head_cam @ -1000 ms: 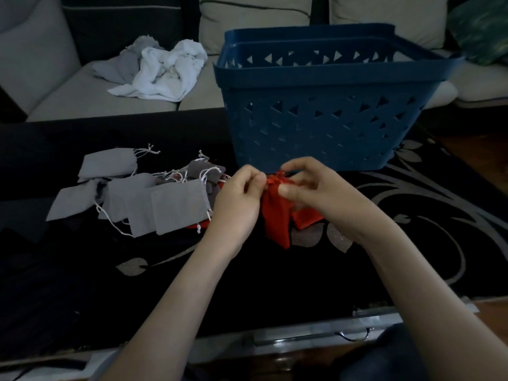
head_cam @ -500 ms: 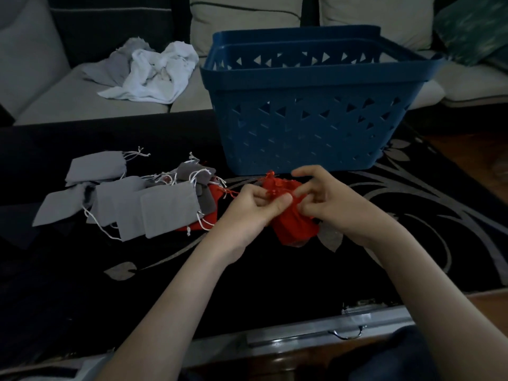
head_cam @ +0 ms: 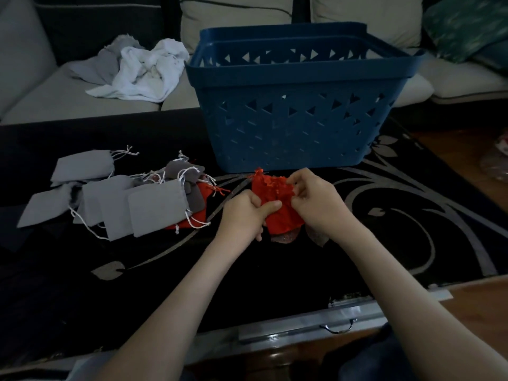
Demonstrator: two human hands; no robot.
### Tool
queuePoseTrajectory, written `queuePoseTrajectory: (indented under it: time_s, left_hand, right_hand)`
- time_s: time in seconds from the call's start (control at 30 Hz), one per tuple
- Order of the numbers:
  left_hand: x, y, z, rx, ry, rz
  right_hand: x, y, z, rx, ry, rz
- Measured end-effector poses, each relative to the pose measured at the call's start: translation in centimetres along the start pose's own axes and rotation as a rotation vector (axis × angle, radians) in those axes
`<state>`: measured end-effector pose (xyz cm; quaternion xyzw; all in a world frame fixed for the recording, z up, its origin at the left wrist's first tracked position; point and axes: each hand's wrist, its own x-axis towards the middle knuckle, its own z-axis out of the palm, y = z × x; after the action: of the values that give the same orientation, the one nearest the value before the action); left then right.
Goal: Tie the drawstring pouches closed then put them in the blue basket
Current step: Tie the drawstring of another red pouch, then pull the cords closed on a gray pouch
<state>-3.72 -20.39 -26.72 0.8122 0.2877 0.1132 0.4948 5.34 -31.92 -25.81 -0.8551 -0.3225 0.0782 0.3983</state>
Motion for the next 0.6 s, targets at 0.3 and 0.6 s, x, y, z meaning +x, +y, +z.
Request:
queuePoseTrajectory:
  time_s: [0.3,0.6]
  left_hand:
    - [-0.4,-0.4,-1.8,0.334,0.056,0.183]
    - [-0.2,-1.7,-6.0,0.688,0.363,0.199]
  right_hand:
    - [0.0,-1.1,1.0,-0.292,0.145,-0.030]
    - [-0.7,-5.4,5.2,-0.270,0.186,-0.280]
